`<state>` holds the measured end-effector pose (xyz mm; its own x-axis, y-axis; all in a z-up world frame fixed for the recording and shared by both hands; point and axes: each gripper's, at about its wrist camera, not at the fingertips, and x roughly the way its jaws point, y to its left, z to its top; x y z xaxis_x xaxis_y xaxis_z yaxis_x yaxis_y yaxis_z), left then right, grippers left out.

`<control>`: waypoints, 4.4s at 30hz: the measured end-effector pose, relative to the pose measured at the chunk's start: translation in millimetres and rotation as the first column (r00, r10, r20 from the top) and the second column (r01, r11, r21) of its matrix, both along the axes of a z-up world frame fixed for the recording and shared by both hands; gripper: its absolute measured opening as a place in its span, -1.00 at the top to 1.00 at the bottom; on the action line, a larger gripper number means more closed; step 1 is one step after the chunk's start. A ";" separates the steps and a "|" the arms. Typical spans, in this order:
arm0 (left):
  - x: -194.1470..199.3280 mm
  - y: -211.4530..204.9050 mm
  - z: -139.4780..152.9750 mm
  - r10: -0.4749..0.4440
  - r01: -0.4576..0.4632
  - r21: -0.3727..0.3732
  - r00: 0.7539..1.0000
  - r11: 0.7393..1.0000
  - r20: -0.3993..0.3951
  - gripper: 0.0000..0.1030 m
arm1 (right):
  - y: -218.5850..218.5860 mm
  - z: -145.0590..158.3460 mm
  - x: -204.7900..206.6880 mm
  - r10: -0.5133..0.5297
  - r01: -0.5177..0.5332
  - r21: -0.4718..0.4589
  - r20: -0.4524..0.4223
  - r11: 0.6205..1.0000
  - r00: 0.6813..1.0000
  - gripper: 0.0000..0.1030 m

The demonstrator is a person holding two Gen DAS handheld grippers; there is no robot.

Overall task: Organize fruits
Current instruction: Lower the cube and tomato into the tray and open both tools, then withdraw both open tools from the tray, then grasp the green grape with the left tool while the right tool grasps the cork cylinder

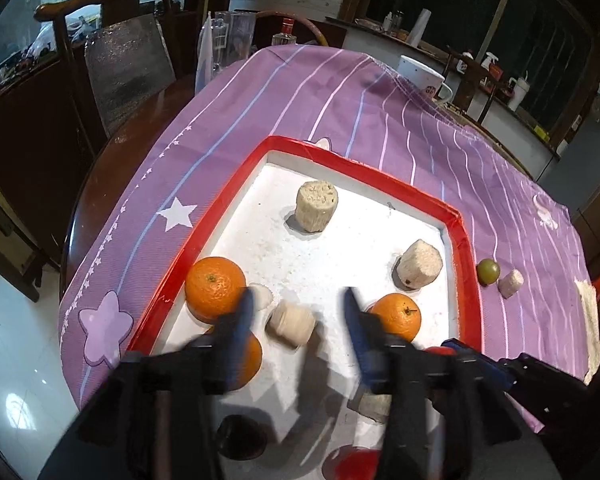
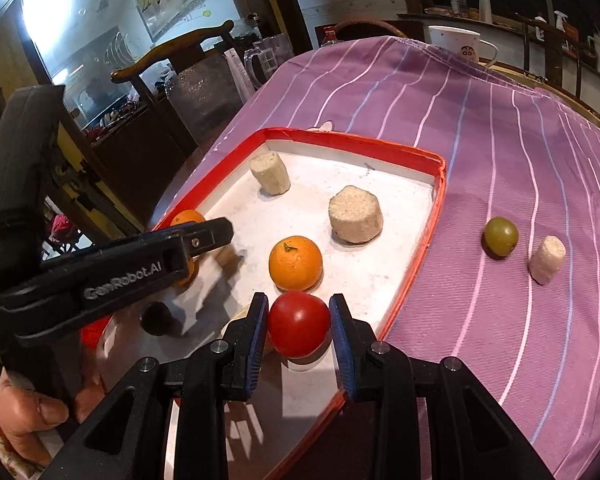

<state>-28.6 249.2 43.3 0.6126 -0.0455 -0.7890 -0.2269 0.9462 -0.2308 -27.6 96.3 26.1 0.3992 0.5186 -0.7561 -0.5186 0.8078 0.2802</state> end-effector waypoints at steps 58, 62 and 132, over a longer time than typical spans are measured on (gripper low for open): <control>-89.8 -194.5 35.7 -0.153 0.100 0.404 0.983 0.910 0.102 -0.68 | -217.8 26.7 -57.2 -0.431 0.420 0.237 -0.009 0.876 0.902 -0.02; -89.1 -191.2 33.6 -0.148 0.099 0.395 0.984 0.914 0.096 -0.68 | -214.4 24.3 -56.4 -0.424 0.417 0.230 -0.017 0.880 0.905 -0.02; 36.6 -185.1 20.0 -0.325 0.323 0.119 0.946 0.939 -0.005 -0.57 | -188.3 0.8 55.4 -0.246 0.247 -0.016 0.045 0.969 0.968 0.49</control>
<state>8.0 64.1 63.2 0.5916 -0.1519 -0.7918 0.0991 0.9883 -0.1156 27.8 -92.0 26.8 0.5448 0.3842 -0.7454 -0.3137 0.9177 0.2438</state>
